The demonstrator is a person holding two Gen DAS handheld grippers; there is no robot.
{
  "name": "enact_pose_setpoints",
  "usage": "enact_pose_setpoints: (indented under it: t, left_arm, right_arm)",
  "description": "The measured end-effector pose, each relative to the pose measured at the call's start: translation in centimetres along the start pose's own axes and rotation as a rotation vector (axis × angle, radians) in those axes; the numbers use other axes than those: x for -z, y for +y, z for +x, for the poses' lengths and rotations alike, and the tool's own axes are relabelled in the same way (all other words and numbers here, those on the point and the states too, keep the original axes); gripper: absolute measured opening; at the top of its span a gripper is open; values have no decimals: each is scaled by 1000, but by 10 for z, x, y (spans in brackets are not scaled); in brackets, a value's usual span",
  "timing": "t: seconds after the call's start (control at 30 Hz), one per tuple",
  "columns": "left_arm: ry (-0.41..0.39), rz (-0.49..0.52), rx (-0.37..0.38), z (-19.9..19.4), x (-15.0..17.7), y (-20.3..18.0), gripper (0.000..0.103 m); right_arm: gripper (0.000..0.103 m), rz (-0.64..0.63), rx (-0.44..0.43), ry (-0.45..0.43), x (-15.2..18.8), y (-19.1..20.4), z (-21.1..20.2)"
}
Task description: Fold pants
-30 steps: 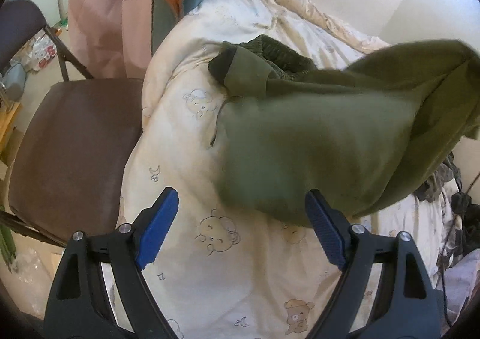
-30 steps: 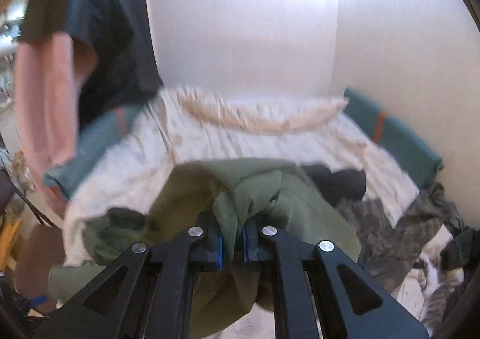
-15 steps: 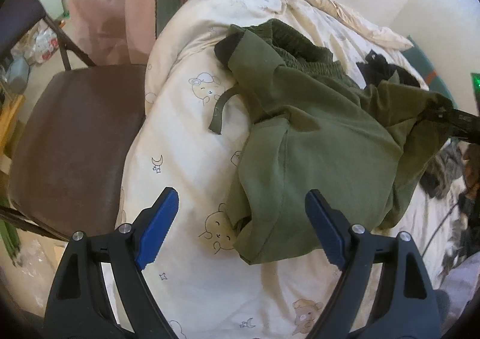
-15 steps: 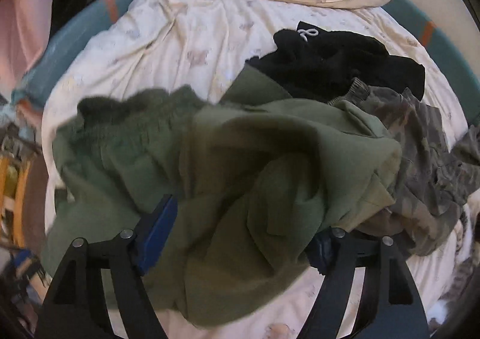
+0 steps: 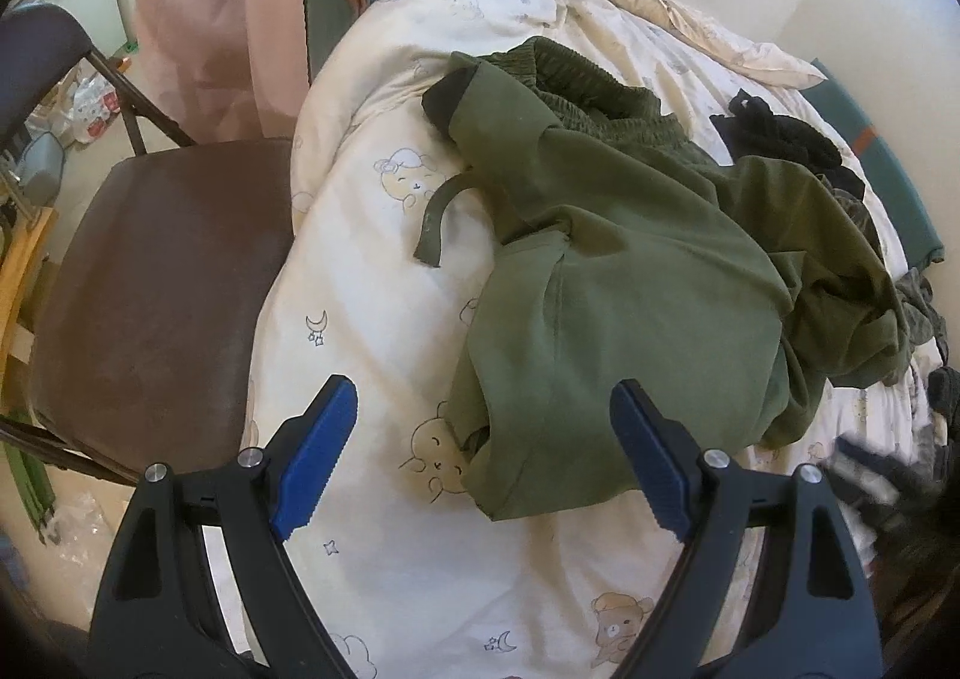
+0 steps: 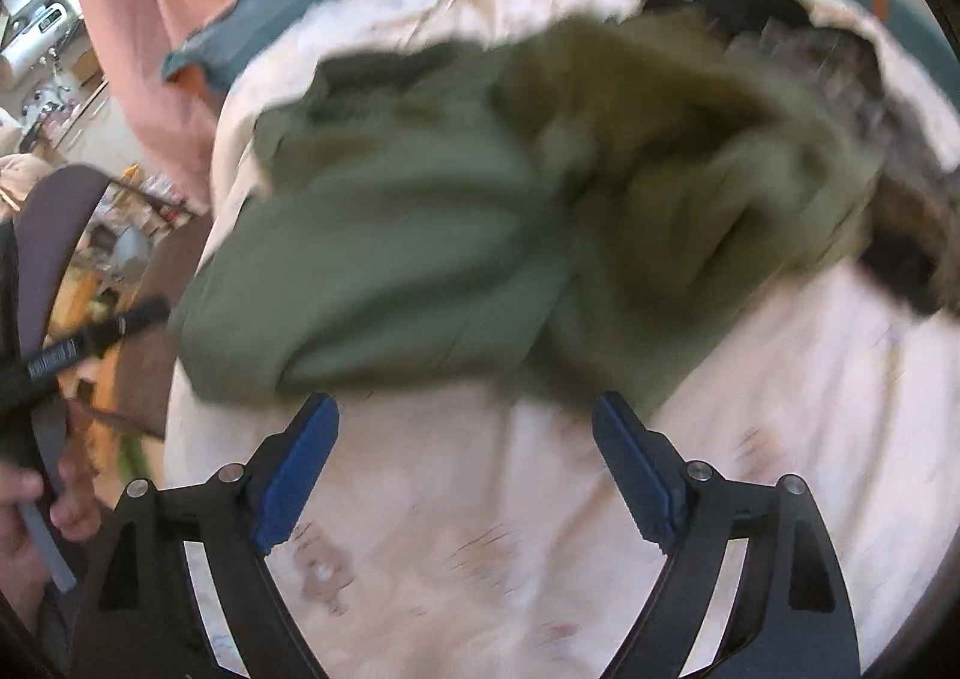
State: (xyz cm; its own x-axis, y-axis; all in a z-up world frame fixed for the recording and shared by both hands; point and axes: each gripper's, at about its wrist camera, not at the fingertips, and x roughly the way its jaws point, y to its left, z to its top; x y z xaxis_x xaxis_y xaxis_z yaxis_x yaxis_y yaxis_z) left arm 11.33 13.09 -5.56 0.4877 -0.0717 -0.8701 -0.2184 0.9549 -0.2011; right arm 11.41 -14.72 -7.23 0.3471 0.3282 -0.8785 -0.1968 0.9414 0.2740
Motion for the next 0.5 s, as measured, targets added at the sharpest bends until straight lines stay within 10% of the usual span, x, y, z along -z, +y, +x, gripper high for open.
enact_pose_setpoints:
  t: [0.37,0.43,0.47,0.5]
  left_arm:
    - [17,-3,-4,6,0,2,84]
    - [22,-8,-8,9,0,4,84]
    - [19,-10,-12,9,-1,4,84]
    - [15,-12,-14,8,-2,5,84]
  right_arm:
    - [83,-5,1,5,-36,41,92]
    - [49,-13,-46,8,-48,46,98]
    - [17,-18,-49,17,-51,49,99]
    - [9,-21,-54,18,-54,53,95]
